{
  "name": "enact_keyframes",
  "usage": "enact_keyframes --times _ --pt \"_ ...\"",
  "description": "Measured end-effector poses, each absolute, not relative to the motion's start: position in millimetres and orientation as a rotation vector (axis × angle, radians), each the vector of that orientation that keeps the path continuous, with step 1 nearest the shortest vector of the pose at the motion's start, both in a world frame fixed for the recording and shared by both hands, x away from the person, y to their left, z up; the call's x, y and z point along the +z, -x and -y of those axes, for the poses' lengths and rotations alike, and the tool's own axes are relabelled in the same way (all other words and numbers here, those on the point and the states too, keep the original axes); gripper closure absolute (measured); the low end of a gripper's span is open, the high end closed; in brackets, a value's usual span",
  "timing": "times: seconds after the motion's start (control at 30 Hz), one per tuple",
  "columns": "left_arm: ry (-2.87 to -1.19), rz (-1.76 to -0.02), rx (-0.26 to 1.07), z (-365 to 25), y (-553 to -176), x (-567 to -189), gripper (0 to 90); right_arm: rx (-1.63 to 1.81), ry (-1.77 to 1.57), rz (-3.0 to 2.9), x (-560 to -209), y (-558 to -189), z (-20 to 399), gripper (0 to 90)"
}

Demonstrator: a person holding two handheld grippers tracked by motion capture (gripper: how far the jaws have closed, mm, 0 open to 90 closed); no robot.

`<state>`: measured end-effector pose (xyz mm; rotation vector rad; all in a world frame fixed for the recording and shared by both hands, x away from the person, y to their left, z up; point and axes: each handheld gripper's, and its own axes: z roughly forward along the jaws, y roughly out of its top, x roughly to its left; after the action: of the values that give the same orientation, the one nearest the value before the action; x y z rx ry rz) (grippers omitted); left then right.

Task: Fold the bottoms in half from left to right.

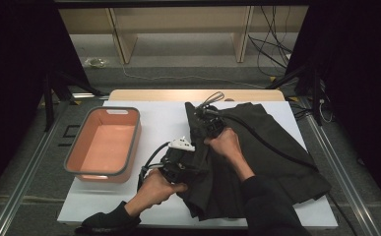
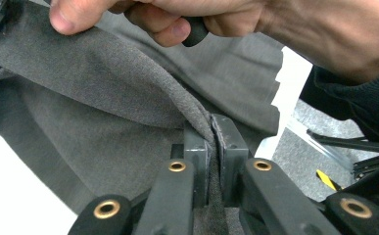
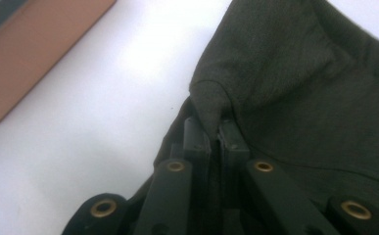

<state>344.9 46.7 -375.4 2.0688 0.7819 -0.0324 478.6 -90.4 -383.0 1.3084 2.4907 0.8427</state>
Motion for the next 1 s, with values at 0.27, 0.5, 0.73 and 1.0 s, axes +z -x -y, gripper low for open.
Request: enact_keyframes --times 0.27,0.5,0.73,1.0 --pt "-2.048 -0.718 -0.063 -21 -352 -358 85.1 0.887 -1.33 -2.438 -357 -478 122 86.3" --pt "-2.049 -0.689 -0.103 8 -358 -355 86.1 0.899 -1.384 -2.395 -348 -478 159 86.5" --pt "-2.041 -0.675 -0.147 33 -360 -354 86.2 0.912 -1.421 -2.36 -343 -475 186 86.6" --pt "-2.04 -0.644 -0.151 61 -364 -349 85.6 0.904 -1.464 -2.301 -330 -473 222 86.7"
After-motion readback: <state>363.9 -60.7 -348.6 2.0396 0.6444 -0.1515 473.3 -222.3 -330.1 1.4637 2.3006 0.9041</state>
